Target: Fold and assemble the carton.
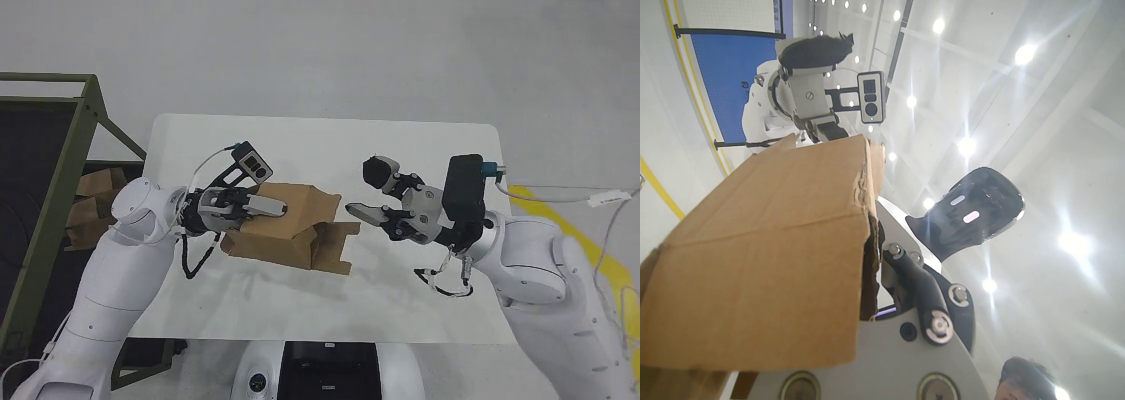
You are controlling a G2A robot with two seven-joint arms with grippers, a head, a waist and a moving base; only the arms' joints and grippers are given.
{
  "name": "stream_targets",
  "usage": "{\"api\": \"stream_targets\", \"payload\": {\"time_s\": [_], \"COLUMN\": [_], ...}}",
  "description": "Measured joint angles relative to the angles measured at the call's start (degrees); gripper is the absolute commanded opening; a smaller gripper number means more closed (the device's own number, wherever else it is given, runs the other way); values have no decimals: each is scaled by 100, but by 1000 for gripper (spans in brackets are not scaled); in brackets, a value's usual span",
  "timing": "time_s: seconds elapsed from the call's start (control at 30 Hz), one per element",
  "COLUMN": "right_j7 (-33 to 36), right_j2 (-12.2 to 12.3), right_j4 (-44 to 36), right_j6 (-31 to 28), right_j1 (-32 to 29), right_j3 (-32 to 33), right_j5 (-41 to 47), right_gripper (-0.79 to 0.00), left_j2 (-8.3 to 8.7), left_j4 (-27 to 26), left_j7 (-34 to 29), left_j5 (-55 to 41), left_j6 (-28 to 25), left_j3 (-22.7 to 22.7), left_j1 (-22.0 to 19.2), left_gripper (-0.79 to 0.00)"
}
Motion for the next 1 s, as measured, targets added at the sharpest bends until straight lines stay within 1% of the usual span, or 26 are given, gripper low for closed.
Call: {"api": "stream_targets", "payload": {"time_s": [0.13, 0.2, 0.23, 0.3, 0.5, 0.63, 0.87, 1.0], "right_j7": [51, 83, 102, 166, 238, 277, 341, 355], "right_j2": [-1, -6, -9, -18, -55, -81, -129, -154], "right_j4": [103, 147, 164, 204, 295, 319, 417, 494], "right_j6": [37, 20, 4, -38, -27, 9, 33, 87], "right_j1": [49, 95, 119, 193, 436, 573, 811, 914], "right_j3": [-7, -61, -94, -187, -444, -597, -859, -963], "right_j5": [53, 81, 94, 114, 134, 120, 136, 125], "right_gripper": [-336, -323, -305, -302, -308, -332, -329, -369], "left_j2": [-7, -11, -12, -16, -27, -33, -44, -48], "left_j4": [39, 53, 59, 69, 105, 129, 166, 179], "left_j7": [-47, -67, -72, -82, -124, -144, -184, -191], "left_j5": [-4, -2, 6, 15, 19, 29, 32, 30], "left_j6": [43, 52, 56, 67, 71, 71, 78, 76], "left_j3": [30, 46, 52, 65, 101, 121, 147, 151], "left_j1": [-48, -69, -76, -92, -135, -164, -203, -214], "left_gripper": [-785, -785, -785, -785, -785, -785, -785, -785]}}
